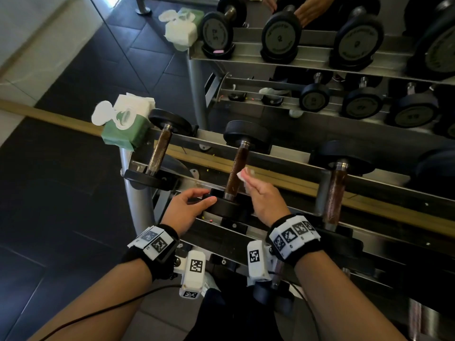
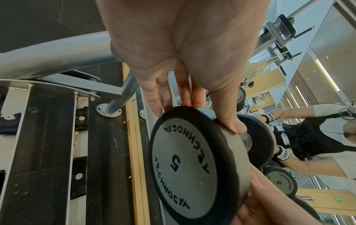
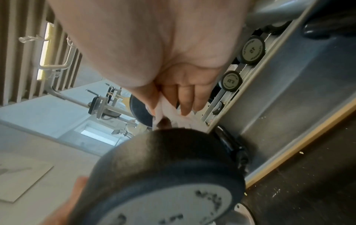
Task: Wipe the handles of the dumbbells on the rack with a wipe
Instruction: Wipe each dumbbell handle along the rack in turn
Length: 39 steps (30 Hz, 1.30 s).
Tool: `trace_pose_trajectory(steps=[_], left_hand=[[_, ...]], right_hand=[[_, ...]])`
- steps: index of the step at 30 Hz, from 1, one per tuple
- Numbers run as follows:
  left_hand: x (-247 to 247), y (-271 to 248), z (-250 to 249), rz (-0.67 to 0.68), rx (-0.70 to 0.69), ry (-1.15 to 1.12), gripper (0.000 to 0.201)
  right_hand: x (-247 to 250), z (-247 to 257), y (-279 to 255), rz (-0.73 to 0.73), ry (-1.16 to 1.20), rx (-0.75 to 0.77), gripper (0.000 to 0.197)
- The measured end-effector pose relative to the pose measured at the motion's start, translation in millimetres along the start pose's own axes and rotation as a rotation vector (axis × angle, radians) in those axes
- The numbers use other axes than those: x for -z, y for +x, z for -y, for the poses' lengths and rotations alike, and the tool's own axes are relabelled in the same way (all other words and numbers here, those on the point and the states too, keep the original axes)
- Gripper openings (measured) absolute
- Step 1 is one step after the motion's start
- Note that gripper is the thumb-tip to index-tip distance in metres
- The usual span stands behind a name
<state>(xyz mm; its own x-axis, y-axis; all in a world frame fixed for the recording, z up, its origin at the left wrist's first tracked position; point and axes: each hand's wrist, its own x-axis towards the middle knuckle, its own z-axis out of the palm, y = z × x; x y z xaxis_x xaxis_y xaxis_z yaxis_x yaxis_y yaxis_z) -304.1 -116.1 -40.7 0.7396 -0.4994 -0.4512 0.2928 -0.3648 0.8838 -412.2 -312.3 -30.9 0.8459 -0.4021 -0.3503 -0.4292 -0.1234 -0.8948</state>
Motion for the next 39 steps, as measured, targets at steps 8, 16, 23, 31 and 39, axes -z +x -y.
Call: trace_pose_trajectory(steps=[8, 16, 23, 31, 39], left_hand=[[1.5, 0.7, 3.6, -0.007, 0.006, 0.046, 0.042], [0.2, 0.0, 4.1, -0.006, -0.013, 0.033, 0.044], [-0.8, -1.9, 2.7, -0.006, -0.021, 0.038, 0.041], [-1.0, -4.9, -0.6, 0.000, -0.011, 0.040, 0.048], [-3.5, -7.5, -3.5, -0.017, -0.009, 0.042, 0.052]], right_hand=[[-6.7, -1.1, -18.7, 0.126, -0.129, 0.012, 0.034], [-2.7, 20.1, -5.3, 0.039, -0.319, 0.076, 0.040], [-1.6, 16.3, -14.7, 0.200, -0.605, 0.089, 0.047], [8.5, 4.6, -14.0, 0.091, -0.358, 0.076, 0.040], [7.6, -11.3, -20.7, 0.069, -0.192, 0.076, 0.036]])
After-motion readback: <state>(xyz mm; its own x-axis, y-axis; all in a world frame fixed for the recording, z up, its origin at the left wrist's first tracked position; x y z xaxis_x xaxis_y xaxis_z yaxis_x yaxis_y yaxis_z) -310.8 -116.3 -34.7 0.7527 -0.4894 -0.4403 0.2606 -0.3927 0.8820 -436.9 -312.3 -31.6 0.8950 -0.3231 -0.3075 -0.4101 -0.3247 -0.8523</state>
